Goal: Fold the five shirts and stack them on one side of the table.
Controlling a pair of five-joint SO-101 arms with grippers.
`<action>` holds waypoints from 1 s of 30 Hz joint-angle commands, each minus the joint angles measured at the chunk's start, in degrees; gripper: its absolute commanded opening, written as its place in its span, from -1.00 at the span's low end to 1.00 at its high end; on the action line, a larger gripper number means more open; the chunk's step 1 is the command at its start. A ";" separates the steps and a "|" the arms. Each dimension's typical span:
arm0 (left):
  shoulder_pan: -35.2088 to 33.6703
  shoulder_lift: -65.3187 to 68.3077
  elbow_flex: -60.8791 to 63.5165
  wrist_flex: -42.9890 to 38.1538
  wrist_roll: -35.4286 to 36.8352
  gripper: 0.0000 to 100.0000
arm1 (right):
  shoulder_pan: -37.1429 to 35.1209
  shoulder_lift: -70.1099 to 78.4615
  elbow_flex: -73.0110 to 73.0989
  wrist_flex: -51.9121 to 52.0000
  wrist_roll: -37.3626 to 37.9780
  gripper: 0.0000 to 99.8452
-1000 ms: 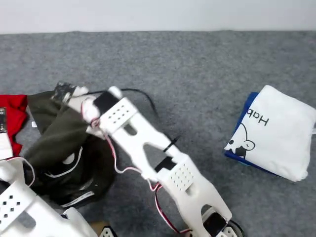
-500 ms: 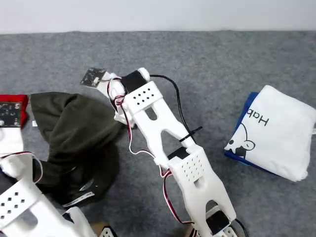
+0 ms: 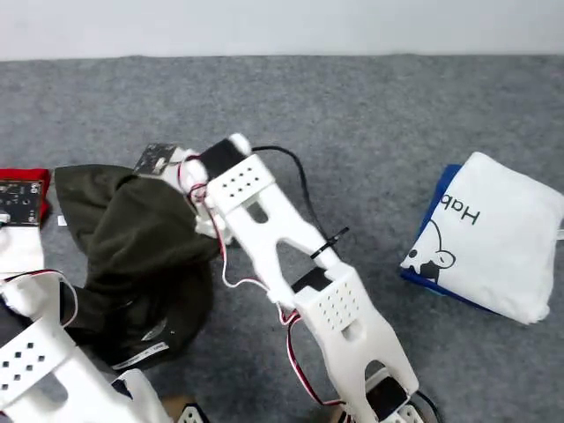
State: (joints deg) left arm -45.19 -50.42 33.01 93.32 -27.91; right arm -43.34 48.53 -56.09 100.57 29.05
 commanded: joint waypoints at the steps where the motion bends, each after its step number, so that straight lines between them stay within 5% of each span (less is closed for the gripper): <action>1: 0.35 -0.70 -0.31 -1.49 -0.44 -0.99 | -1.63 2.15 -0.53 -0.31 -0.62 -0.45; 10: 0.35 -0.70 -0.31 -1.49 -0.44 -0.99 | 0.40 11.47 -0.53 -7.43 -0.53 -0.48; 15: 0.35 -0.70 0.40 -1.58 -0.44 -0.99 | 0.84 11.91 -0.62 -7.25 3.08 -0.99; 30: 0.44 -0.70 -1.01 -1.85 -0.44 -0.99 | 9.80 3.82 -17.23 2.51 5.45 -0.98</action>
State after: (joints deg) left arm -45.19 -50.42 34.42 92.79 -27.91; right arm -35.87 60.13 -71.21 100.48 33.98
